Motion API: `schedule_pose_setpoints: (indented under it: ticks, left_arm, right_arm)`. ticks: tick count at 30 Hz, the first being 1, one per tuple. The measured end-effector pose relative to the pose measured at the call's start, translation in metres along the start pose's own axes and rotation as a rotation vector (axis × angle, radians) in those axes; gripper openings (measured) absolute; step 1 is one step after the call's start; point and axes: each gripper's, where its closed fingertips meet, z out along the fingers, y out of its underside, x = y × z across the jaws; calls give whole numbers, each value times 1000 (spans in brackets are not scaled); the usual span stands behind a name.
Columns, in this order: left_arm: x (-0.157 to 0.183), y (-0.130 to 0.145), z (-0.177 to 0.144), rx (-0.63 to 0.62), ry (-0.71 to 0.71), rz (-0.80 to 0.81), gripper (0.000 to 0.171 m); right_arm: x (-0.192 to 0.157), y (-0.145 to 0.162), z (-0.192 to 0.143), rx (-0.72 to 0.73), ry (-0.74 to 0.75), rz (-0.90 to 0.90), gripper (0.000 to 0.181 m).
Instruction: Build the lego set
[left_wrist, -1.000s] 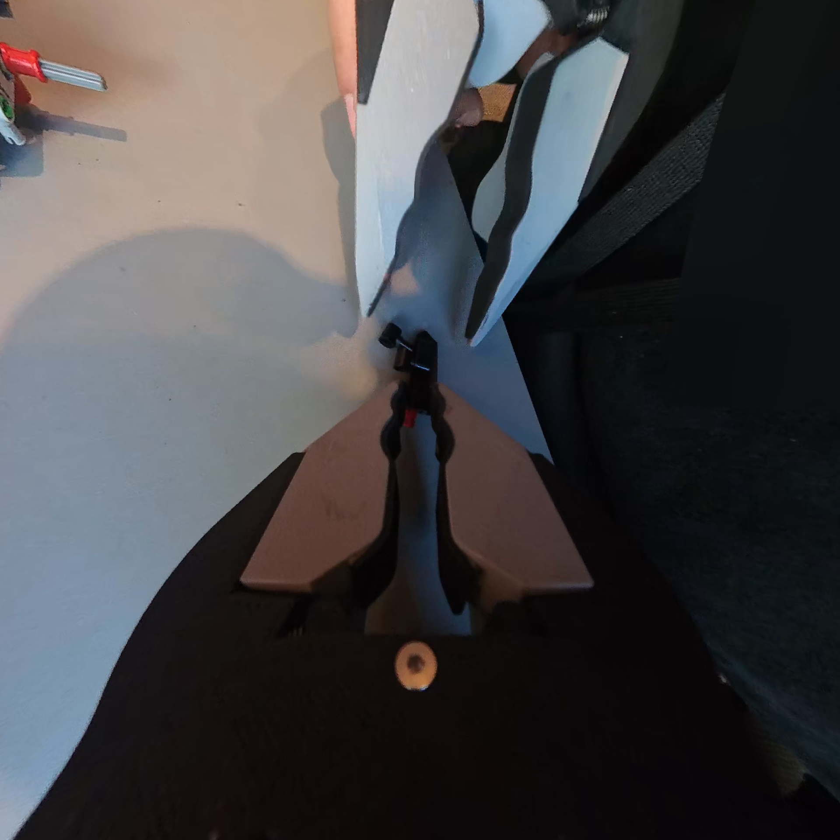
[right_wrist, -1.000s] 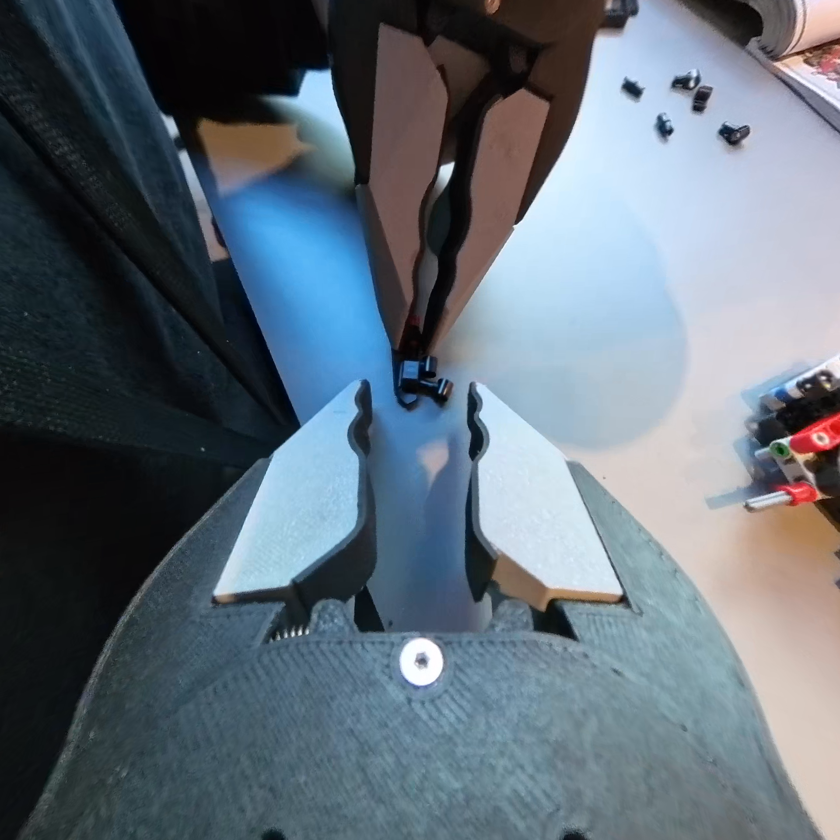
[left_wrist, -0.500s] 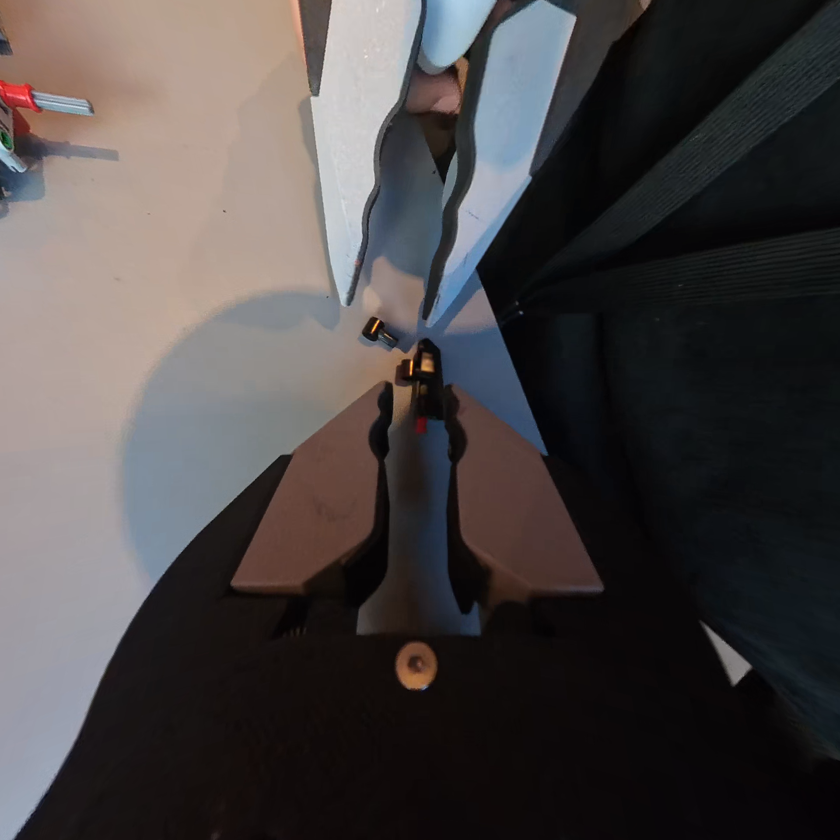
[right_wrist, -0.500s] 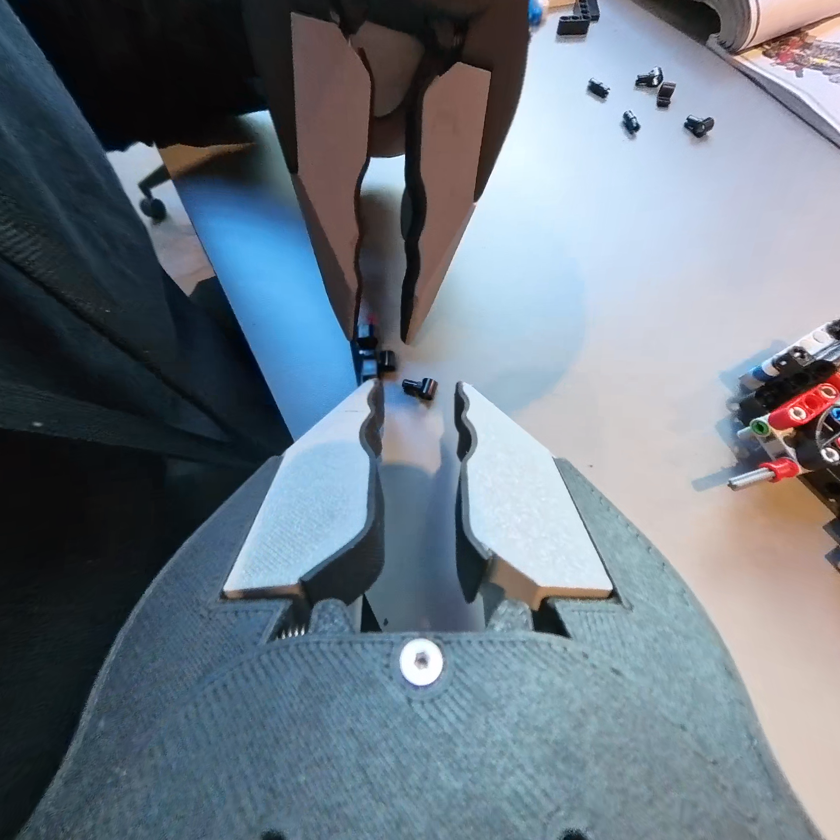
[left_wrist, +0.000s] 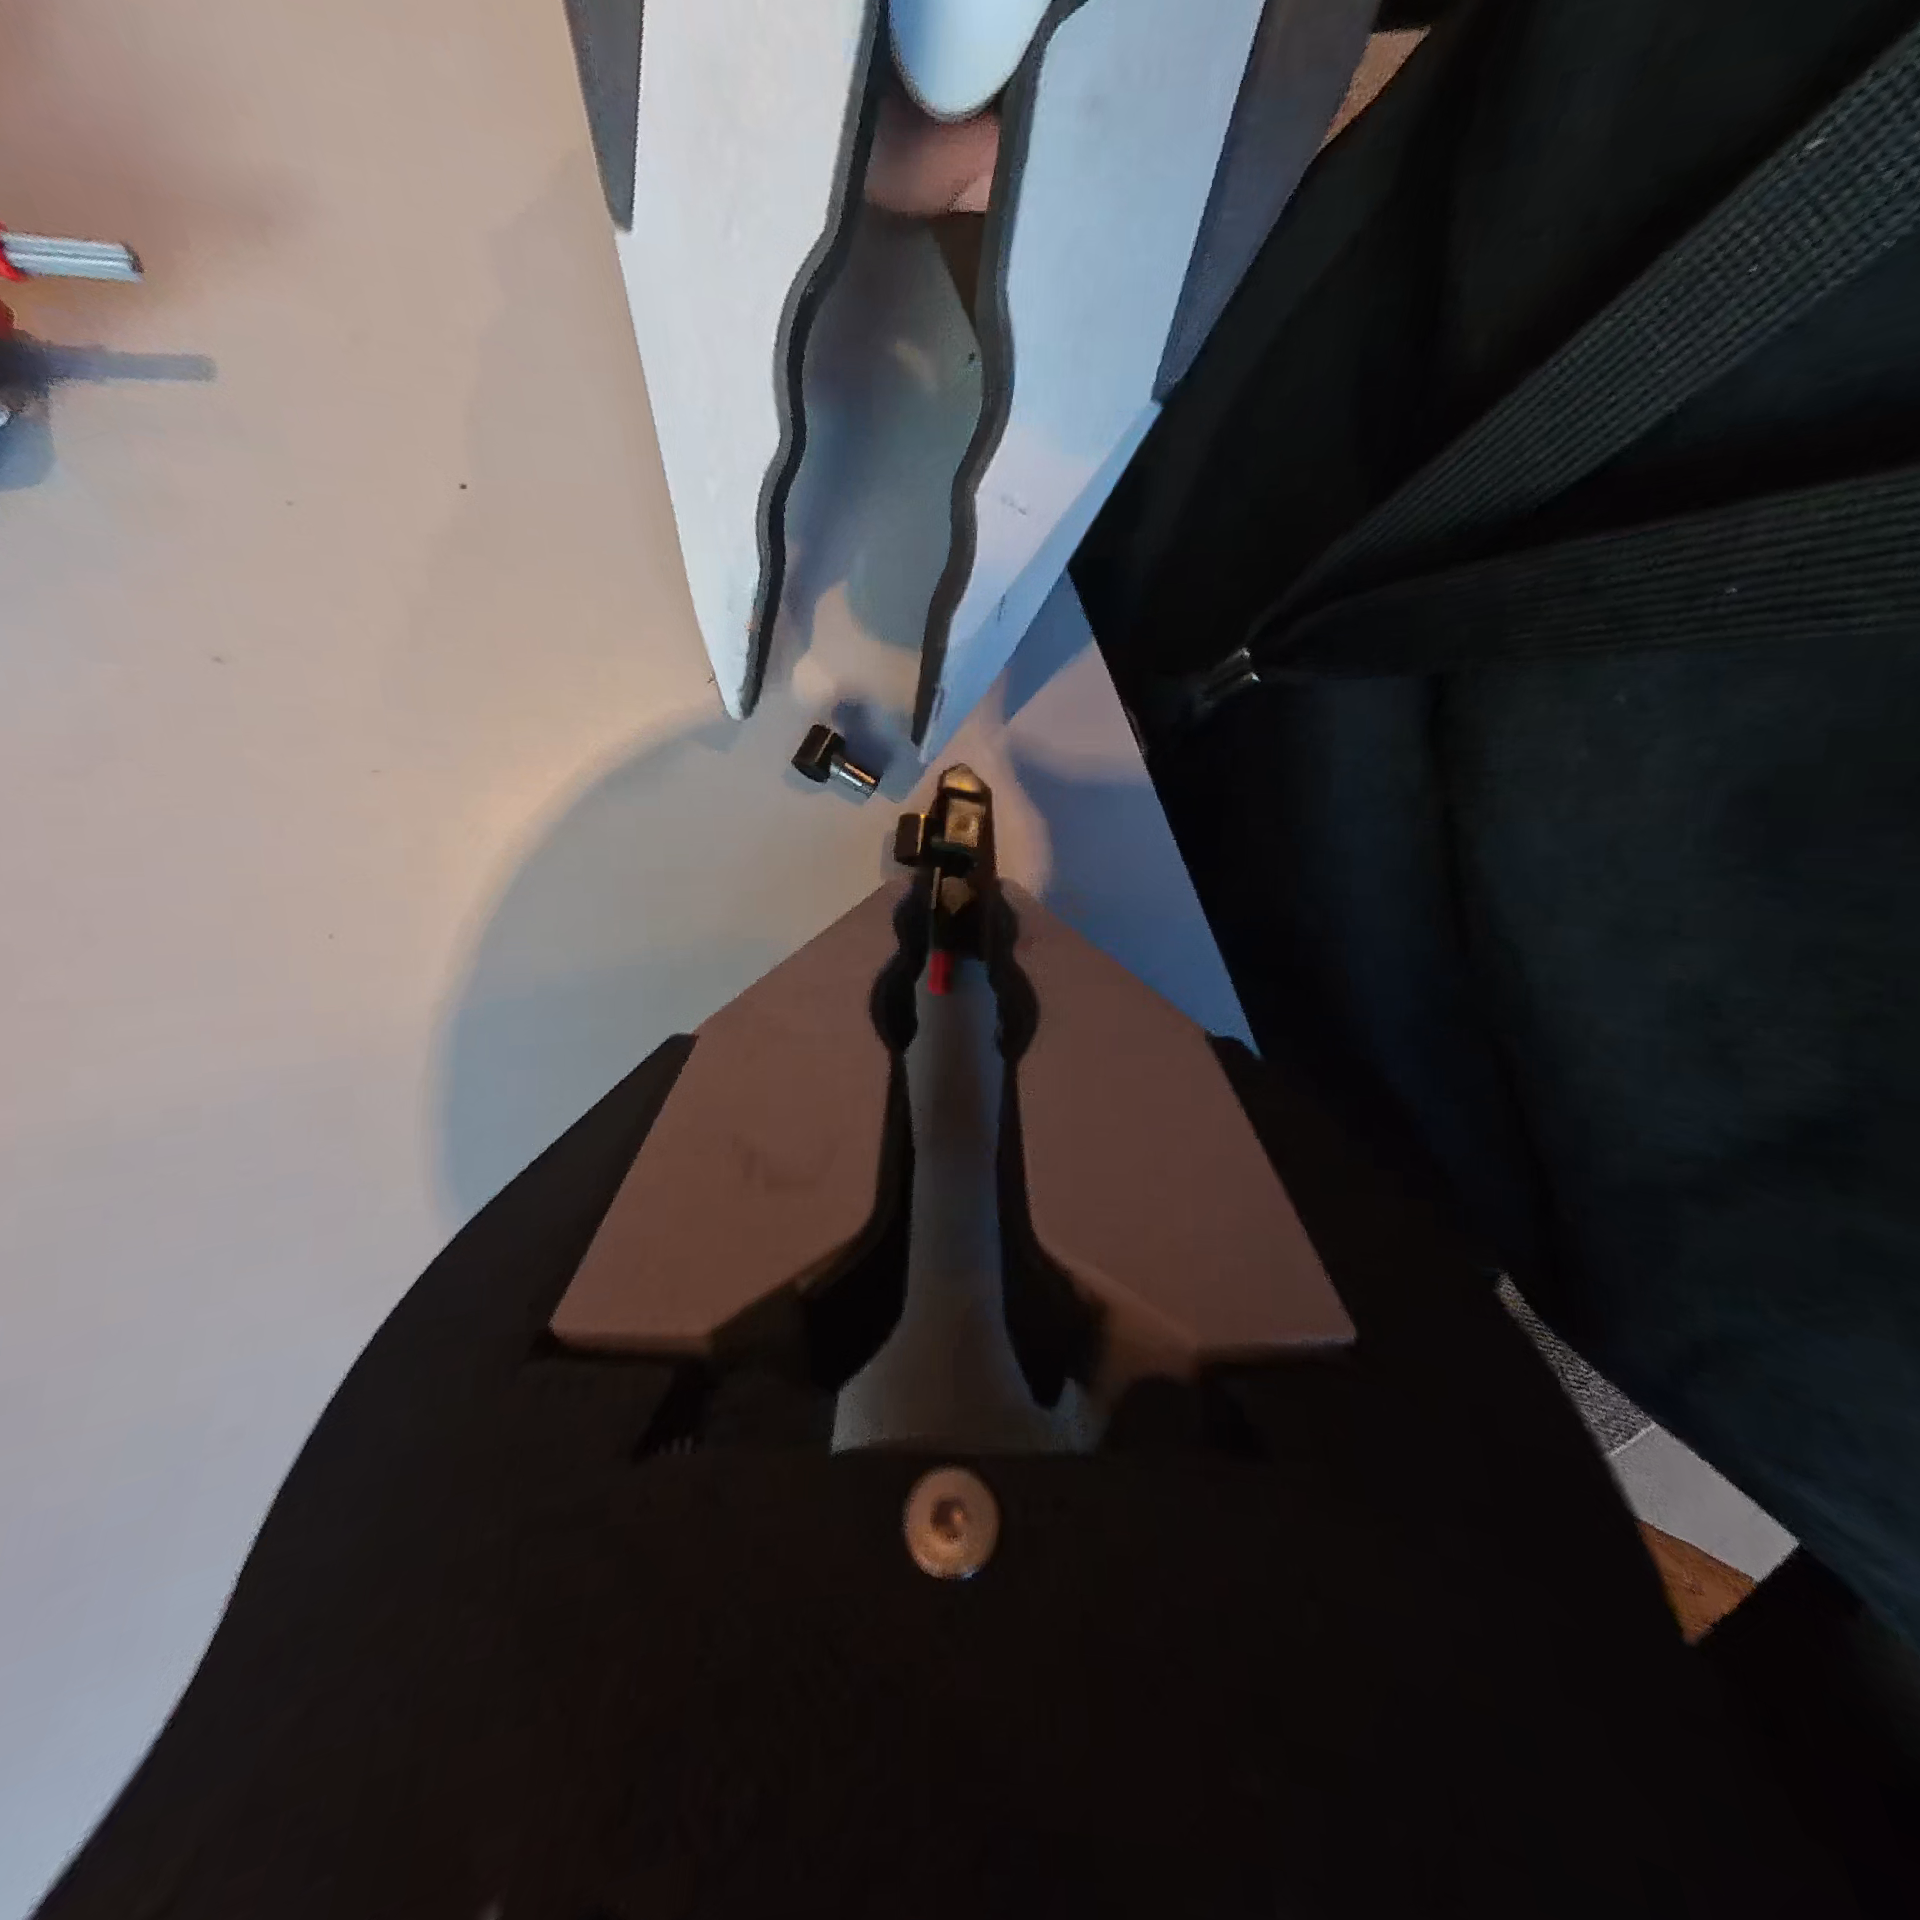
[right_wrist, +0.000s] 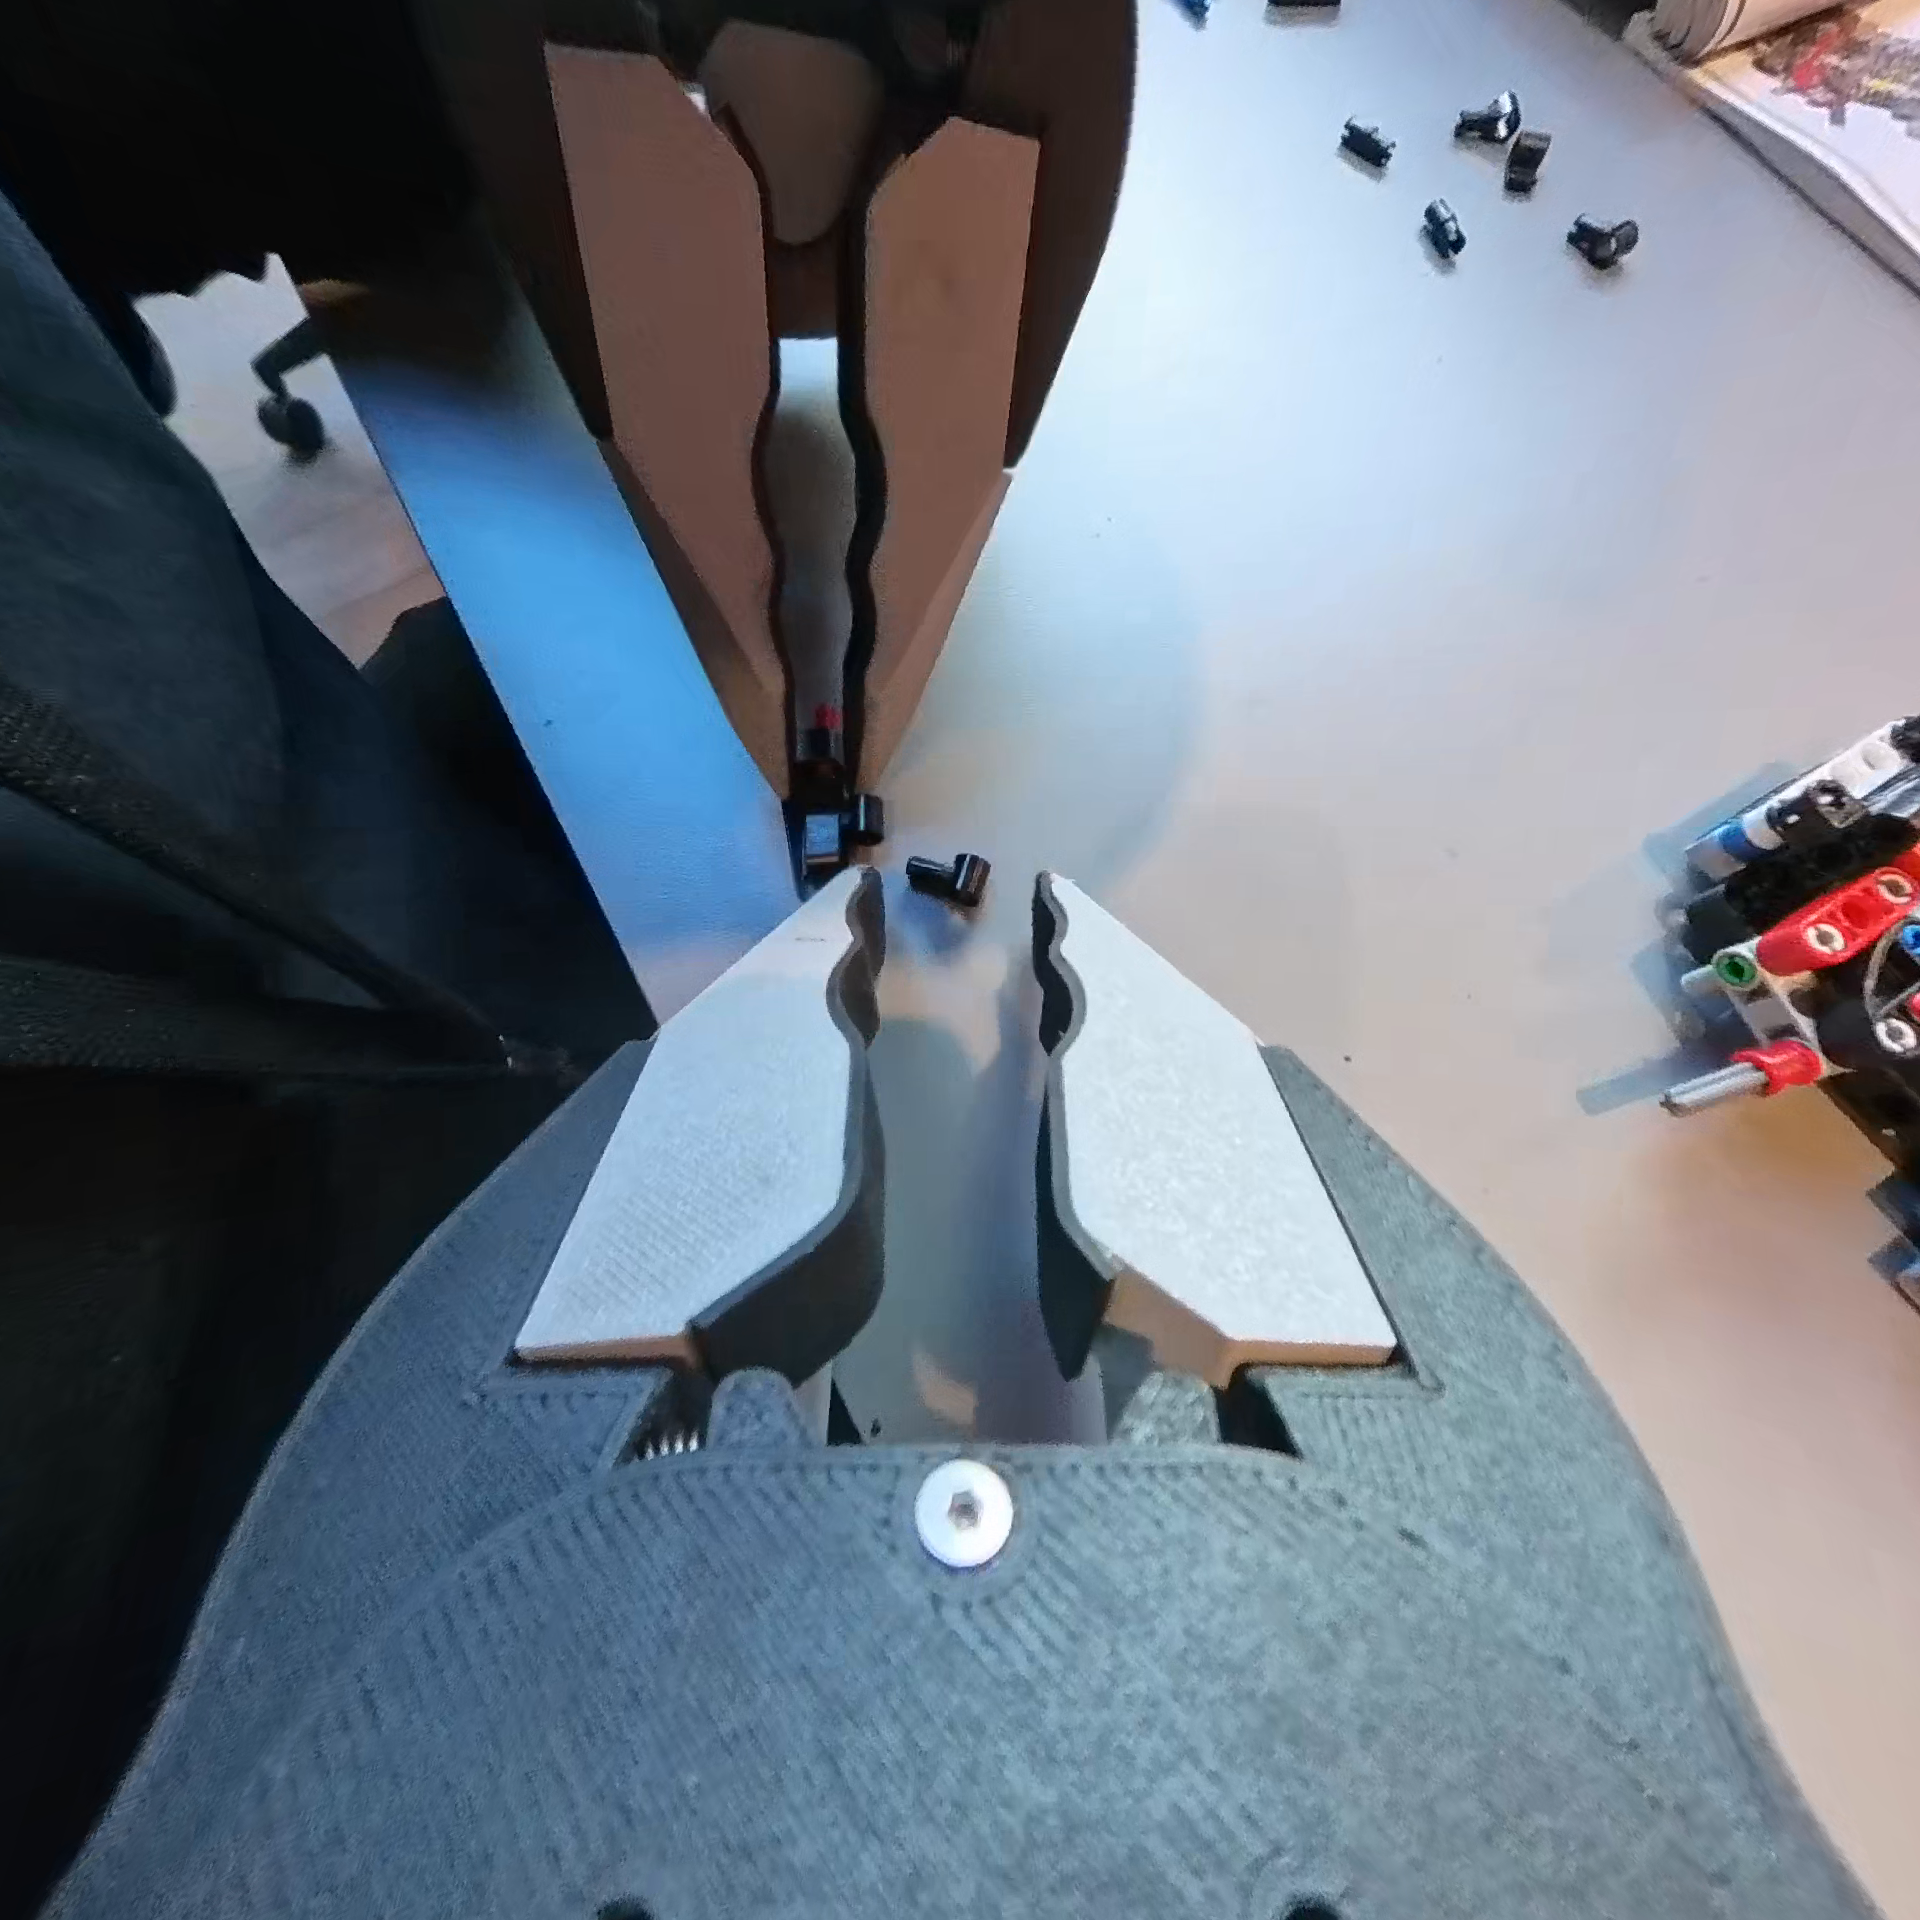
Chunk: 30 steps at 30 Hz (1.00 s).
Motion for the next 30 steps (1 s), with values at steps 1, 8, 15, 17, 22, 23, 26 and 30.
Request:
schedule_pose_setpoints:
  ticks: [1, 8, 15, 17, 22, 23, 26, 30]
  left_arm:
    - [0, 0, 0, 1, 0, 0, 6]
    - [-1, 0, 0, -2, -5, 32, 3]
    - [-1, 0, 0, 8, 31, 73, 3]
    - [-1, 0, 0, 15, 28, 66, 3]
    - [-1, -1, 0, 16, 38, 58, 3]
    - [-1, -1, 0, 15, 39, 59, 3]
    - [3, 0, 0, 7, 52, 63, 10]
    - [2, 0, 0, 4, 44, 67, 11]
  right_arm:
    - [-1, 0, 0, -7, -13, 2, 26]
    - [5, -4, -7, -36, -119, -94, 19]
    - [3, 4, 4, -96, -290, -389, 21]
    - [3, 4, 4, -111, -304, -417, 19]
    - [0, 5, 4, -110, -323, -450, 13]
    - [-1, 5, 4, -108, -325, -449, 12]
    - [-3, 5, 4, -93, -342, -436, 0]
    - [-6, 5, 4, -77, -351, -408, 0]
